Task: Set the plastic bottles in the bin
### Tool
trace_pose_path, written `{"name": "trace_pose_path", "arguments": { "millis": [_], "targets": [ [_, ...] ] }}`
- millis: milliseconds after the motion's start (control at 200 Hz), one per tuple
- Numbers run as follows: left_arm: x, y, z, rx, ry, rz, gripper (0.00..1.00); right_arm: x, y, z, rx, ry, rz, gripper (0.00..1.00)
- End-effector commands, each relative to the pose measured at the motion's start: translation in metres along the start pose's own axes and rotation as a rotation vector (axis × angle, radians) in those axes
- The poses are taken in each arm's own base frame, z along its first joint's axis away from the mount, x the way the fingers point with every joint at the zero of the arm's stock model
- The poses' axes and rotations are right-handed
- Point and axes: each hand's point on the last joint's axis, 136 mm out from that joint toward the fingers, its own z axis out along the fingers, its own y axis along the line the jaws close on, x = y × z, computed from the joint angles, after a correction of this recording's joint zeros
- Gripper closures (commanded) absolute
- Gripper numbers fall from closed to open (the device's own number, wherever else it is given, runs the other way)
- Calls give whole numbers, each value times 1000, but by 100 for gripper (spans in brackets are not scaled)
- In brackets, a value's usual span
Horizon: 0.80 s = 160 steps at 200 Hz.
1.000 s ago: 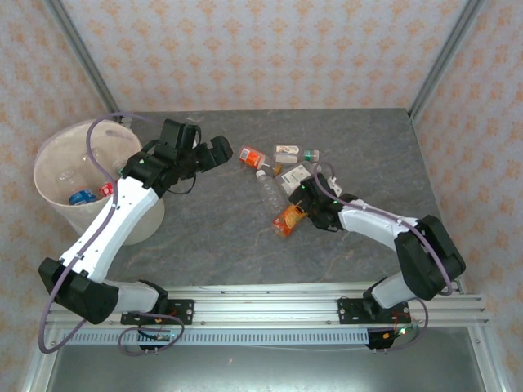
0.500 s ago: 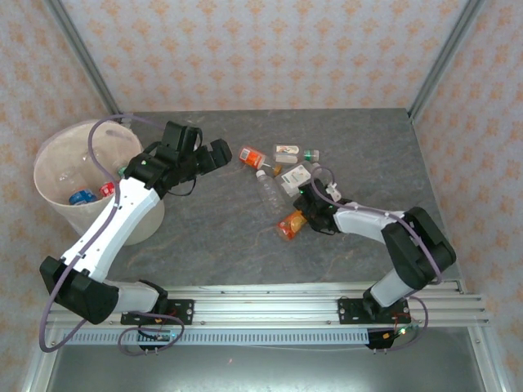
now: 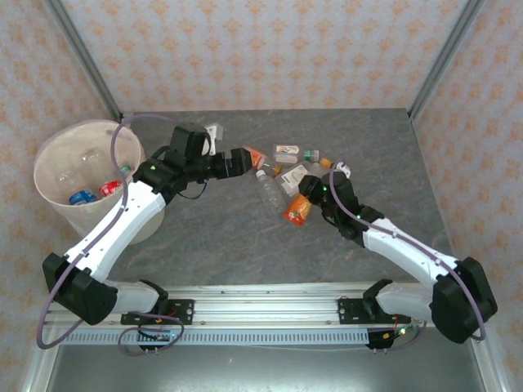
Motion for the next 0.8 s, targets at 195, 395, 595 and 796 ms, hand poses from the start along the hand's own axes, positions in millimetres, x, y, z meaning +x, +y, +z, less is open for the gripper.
{"name": "trace_pose_path", "arguments": {
  "millis": [195,395,595,796],
  "targets": [
    [34,-97,-33,477,50,319,0,-53,127,-67,-528,-49,-47,50],
    [41,-128,-47,611,45,393,0,-65,182,-98,-762,-20,-89,49],
    [34,-150,-57,722,36,405,0,-60,219,-120,-914,37,-174,48],
    [32,-166,-72,810,-9,458,5,-51,242,-132,-1000,85,-229,46]
  ]
}}
